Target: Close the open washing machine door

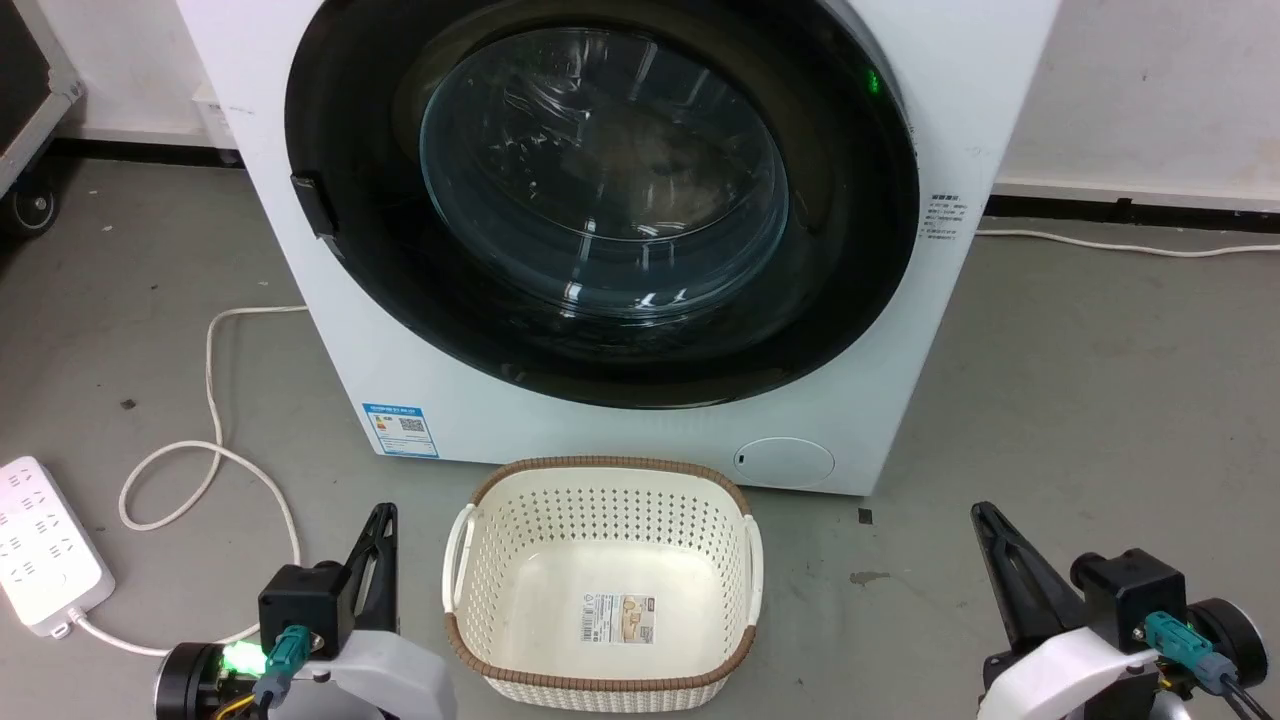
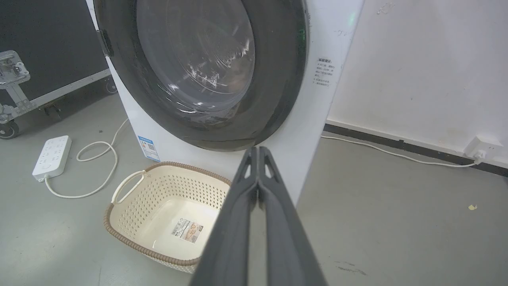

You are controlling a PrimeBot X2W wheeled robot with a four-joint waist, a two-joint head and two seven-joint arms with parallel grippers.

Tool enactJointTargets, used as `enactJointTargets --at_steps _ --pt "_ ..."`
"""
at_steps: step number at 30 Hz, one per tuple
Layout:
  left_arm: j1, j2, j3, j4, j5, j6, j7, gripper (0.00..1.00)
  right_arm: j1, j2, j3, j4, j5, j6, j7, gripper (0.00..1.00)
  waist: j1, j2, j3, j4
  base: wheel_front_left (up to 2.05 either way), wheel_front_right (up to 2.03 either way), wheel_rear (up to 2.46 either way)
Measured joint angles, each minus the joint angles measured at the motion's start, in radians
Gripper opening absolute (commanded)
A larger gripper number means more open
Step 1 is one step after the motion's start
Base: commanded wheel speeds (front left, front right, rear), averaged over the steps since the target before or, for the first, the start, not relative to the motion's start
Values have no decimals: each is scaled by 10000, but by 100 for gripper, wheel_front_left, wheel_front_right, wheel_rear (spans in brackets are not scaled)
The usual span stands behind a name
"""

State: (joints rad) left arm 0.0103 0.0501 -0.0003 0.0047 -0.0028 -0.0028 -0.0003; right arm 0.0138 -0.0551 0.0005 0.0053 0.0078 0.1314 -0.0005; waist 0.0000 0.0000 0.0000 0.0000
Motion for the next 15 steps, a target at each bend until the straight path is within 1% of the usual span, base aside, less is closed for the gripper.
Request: enactJointTargets --at_steps 15 --pt "-7 0 -2 0 0 0 0 0 0 2 -2 0 0 0 0 0 1 0 0 0 0 0 0"
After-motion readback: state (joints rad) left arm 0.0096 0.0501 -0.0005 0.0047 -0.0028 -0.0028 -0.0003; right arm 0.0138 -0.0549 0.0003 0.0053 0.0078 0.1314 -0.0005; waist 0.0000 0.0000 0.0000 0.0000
